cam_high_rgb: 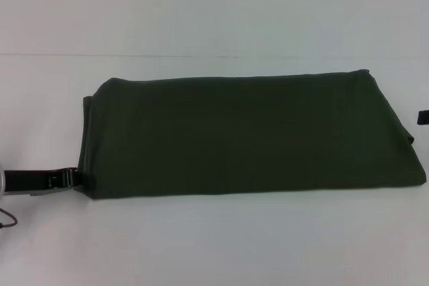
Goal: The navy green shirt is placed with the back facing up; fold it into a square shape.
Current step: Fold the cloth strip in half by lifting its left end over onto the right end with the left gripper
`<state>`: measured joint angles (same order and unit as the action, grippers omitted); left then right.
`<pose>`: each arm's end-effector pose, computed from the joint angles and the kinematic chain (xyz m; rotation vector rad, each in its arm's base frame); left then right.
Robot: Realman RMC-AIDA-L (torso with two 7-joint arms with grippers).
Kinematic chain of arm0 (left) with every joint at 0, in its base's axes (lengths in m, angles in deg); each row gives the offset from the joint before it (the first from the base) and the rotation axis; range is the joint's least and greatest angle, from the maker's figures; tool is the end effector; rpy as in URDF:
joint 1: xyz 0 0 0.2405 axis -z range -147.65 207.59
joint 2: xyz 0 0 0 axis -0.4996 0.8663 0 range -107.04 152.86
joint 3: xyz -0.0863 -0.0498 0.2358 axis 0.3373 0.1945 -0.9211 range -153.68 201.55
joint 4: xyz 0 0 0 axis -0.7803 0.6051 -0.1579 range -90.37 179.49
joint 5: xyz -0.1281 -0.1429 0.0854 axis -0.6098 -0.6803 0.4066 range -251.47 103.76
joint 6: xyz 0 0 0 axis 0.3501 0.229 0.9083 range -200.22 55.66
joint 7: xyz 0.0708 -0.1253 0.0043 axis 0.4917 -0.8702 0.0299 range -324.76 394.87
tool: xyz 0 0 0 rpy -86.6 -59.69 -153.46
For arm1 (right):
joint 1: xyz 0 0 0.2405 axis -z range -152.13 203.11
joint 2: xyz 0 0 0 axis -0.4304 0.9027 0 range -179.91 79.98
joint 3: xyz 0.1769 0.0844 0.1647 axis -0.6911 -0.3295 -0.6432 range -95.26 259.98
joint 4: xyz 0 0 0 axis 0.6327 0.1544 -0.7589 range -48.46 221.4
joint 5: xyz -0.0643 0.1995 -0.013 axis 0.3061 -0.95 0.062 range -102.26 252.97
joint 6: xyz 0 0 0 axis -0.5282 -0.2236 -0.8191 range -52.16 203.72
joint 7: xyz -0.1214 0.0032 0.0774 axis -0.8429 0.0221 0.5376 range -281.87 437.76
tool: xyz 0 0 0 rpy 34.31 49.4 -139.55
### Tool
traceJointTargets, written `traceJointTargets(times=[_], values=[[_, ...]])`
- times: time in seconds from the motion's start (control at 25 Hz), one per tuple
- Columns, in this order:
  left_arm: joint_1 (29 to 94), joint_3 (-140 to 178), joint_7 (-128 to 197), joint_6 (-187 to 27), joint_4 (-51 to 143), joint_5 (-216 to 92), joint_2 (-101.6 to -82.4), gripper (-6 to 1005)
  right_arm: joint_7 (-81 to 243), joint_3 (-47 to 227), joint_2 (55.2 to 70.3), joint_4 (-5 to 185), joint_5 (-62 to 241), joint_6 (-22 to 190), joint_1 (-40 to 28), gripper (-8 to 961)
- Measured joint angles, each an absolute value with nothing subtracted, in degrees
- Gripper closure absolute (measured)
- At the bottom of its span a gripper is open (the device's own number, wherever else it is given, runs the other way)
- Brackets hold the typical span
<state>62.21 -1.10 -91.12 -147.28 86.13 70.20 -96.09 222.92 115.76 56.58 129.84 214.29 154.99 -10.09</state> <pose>-0.3396 0.3415 0.0235 -2.0894 -1.6955 -0.3094 0.3231 0.3843 0.1168 -1.9335 1.7748 0.3117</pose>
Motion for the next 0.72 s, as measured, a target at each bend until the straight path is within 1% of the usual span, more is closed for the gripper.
traceJointTargets(times=[0.12,0.28,0.72], values=[[62.2,-1.1,-91.1,-147.4,86.1,70.2,-96.09,993,223.4,115.8,57.24,128.2,219.3,154.2,-12.4,45],[62.2,-1.1,-91.1,-147.5,86.1,70.2,-96.09,990,223.5,115.9,57.66,125.9,223.0,153.2,-14.2,49],[62.3,-1.1,-91.2,-147.8,86.3,70.2,-96.0,985,223.0,117.2,58.46,122.2,224.0,150.2,-14.5,61]])
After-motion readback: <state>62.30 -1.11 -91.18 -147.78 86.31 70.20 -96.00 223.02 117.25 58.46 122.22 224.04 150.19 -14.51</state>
